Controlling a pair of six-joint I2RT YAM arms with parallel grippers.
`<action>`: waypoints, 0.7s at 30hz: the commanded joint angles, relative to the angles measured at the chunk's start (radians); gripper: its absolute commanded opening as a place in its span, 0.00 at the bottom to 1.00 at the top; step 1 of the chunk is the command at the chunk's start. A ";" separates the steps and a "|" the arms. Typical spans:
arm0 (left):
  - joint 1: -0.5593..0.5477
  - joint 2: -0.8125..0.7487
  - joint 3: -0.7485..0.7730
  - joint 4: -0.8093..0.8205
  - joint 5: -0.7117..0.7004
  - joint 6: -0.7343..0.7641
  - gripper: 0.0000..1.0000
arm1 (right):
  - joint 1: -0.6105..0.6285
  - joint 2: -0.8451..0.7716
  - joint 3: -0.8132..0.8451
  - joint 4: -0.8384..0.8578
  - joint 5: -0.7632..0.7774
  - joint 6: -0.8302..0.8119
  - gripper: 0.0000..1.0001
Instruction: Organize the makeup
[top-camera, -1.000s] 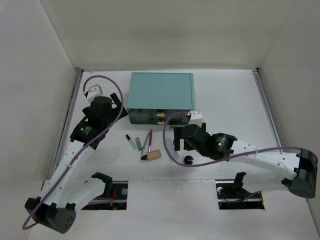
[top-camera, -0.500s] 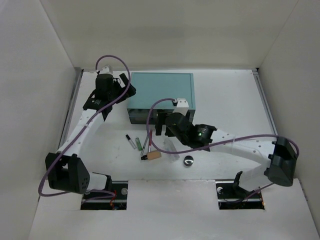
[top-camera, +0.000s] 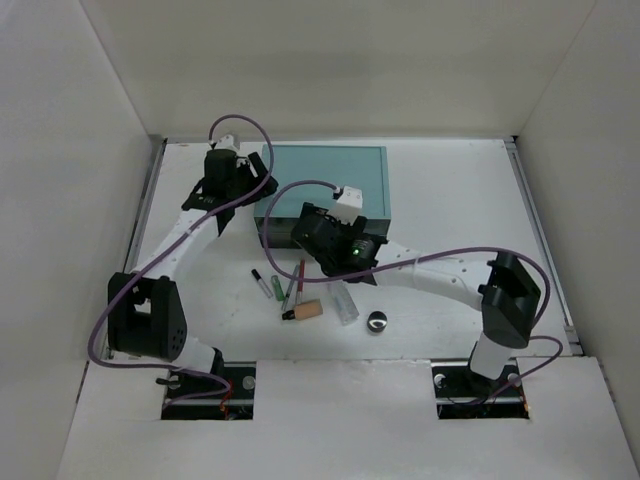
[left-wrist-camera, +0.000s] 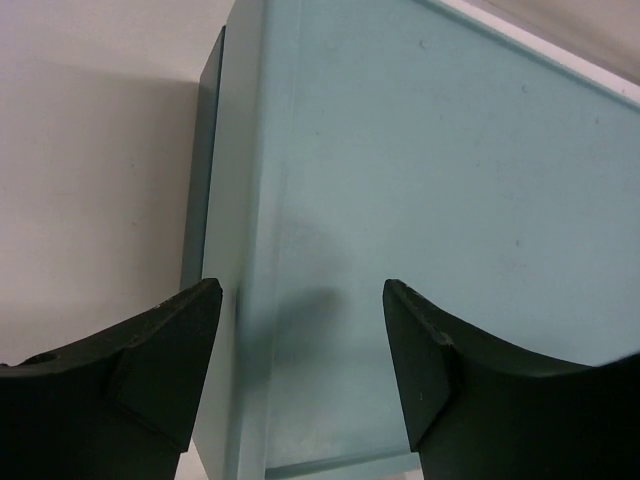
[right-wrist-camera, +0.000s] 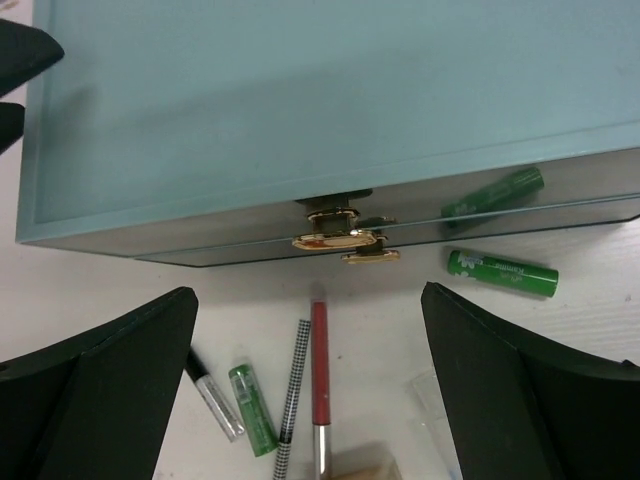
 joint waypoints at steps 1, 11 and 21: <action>-0.010 -0.004 -0.021 0.064 0.010 0.025 0.62 | -0.006 0.028 0.074 -0.055 0.045 0.060 1.00; -0.029 -0.006 -0.074 0.073 -0.019 0.036 0.43 | -0.039 0.101 0.121 -0.061 0.068 0.146 0.98; -0.036 -0.010 -0.103 0.073 -0.021 0.038 0.33 | -0.066 0.160 0.170 -0.055 0.077 0.140 0.84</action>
